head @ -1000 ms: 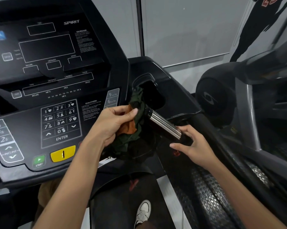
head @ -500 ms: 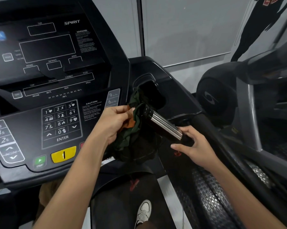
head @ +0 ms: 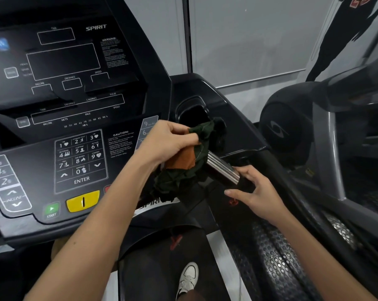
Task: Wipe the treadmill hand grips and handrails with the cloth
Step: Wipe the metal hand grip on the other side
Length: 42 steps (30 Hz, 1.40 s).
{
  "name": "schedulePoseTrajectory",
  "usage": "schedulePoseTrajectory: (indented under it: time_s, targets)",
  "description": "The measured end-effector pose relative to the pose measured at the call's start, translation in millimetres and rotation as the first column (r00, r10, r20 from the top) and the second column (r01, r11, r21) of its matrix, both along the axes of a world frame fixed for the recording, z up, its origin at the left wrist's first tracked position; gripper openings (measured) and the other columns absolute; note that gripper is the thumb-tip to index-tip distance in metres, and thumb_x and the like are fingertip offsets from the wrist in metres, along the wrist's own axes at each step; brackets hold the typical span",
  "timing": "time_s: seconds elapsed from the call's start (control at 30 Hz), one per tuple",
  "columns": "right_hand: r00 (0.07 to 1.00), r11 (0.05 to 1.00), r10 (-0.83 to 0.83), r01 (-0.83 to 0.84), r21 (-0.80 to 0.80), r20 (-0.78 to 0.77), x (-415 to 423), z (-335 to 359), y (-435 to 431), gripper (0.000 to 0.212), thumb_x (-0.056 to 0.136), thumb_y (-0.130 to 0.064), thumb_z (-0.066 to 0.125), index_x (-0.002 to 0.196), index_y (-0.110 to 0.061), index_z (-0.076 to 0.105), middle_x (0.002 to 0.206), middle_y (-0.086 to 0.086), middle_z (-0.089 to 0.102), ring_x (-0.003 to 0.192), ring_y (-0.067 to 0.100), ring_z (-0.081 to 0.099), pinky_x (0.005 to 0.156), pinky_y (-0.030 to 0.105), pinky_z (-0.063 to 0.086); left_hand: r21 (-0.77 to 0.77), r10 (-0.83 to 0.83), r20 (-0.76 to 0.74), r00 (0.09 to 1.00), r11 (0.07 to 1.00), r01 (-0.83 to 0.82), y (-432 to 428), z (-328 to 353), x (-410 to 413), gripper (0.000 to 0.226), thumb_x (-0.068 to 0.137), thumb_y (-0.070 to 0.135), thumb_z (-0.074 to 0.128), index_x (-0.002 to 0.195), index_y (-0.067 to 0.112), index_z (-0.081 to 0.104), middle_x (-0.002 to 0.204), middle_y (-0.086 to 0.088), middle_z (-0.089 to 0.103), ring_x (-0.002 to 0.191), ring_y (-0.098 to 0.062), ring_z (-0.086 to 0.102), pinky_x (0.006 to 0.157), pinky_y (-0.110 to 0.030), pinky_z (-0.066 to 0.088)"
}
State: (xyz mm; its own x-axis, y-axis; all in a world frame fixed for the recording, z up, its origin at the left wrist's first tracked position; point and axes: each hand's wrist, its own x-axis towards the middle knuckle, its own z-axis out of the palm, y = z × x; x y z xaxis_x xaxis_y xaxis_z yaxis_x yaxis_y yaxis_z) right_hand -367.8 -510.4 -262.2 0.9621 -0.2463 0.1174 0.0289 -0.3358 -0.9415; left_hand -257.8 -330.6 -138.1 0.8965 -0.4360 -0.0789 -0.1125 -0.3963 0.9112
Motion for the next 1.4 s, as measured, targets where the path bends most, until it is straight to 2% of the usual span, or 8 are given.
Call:
schedulePoseTrajectory:
  time_s: [0.27,0.4,0.7,0.83,1.0,1.2,1.27,1.4]
  targets:
    - [1.0,1.0,0.018,-0.018,0.006,0.0,1,1,-2,0.044,0.066,-0.017,0.08,0.102,-0.031,0.059,0.105,-0.014,0.067,0.104,-0.004,0.058,0.097,0.021,0.041,0.015,0.079,-0.123,0.989,0.997,-0.078,-3,-3,11,0.032,0.083,0.028,0.065,0.053,0.016,0.061,0.057,-0.002,0.055,0.056,-0.015,0.051,0.058,-0.025,0.042]
    - [1.0,1.0,0.028,-0.028,0.012,0.015,1,0,-2,0.044,0.066,-0.015,0.08,0.103,-0.028,0.06,0.105,-0.014,0.067,0.103,-0.005,0.059,0.09,0.009,0.04,-0.068,0.002,-0.189,0.982,0.998,-0.015,2,-1,2,0.013,0.079,0.024,0.071,0.081,0.012,0.073,0.066,-0.001,0.066,0.054,-0.01,0.059,0.052,-0.019,0.049]
    - [0.999,0.999,0.037,-0.037,0.027,0.012,2,-3,-3,0.045,0.066,-0.017,0.08,0.105,-0.026,0.06,0.108,-0.014,0.066,0.107,-0.003,0.058,0.093,0.012,0.041,-0.258,-0.071,-0.211,0.975,0.966,0.015,29,-15,-12,0.058,0.056,0.005,0.074,0.111,0.02,0.066,0.075,0.003,0.069,0.053,-0.011,0.061,0.046,-0.02,0.049]
    - [0.999,0.998,0.031,-0.032,0.047,0.019,1,-4,-2,0.044,0.067,-0.015,0.079,0.106,-0.021,0.061,0.107,-0.012,0.067,0.105,-0.003,0.059,0.09,0.009,0.043,-0.373,-0.003,-0.226,0.974,0.924,-0.084,35,-29,-17,0.043,0.057,0.001,0.07,0.098,0.015,0.069,0.078,0.004,0.073,0.066,-0.008,0.068,0.054,-0.018,0.054]
    - [0.999,0.998,0.025,-0.026,0.048,0.023,1,-4,-1,0.044,0.068,-0.013,0.079,0.107,-0.019,0.061,0.107,-0.013,0.066,0.105,-0.004,0.059,0.09,0.011,0.043,-0.4,0.16,-0.155,0.975,0.892,-0.21,34,-38,-21,0.02,0.078,-0.002,0.063,0.09,0.013,0.069,0.061,0.005,0.069,0.049,-0.005,0.062,0.044,-0.014,0.048]
    - [1.0,0.999,0.018,-0.018,0.032,0.008,-1,-1,0,0.04,0.068,-0.014,0.079,0.103,-0.023,0.059,0.104,-0.015,0.066,0.101,-0.008,0.059,0.086,0.006,0.043,-0.236,0.004,-0.015,1.0,0.972,-0.007,20,-12,-18,0.02,0.089,0.008,0.056,0.092,0.024,0.068,0.05,0.012,0.058,0.041,0.001,0.047,0.04,-0.01,0.037]
    - [1.0,0.999,0.015,-0.015,0.031,0.011,-1,0,1,0.041,0.069,-0.013,0.078,0.101,-0.027,0.058,0.103,-0.015,0.066,0.099,-0.009,0.058,0.083,0.003,0.041,-0.217,-0.04,0.024,0.999,0.975,0.044,17,-10,-22,0.02,0.084,0.011,0.064,0.1,0.023,0.069,0.059,0.016,0.063,0.049,0.004,0.053,0.045,-0.008,0.039]
    - [1.0,1.0,0.009,-0.01,0.023,0.013,-1,1,2,0.041,0.069,-0.013,0.078,0.101,-0.028,0.059,0.104,-0.013,0.066,0.101,-0.007,0.059,0.085,0.005,0.041,-0.154,0.112,0.226,0.968,0.985,-0.078,23,-29,-31,0.043,0.07,0.015,0.078,0.112,0.02,0.067,0.103,0.009,0.071,0.096,-0.002,0.065,0.083,-0.02,0.054]
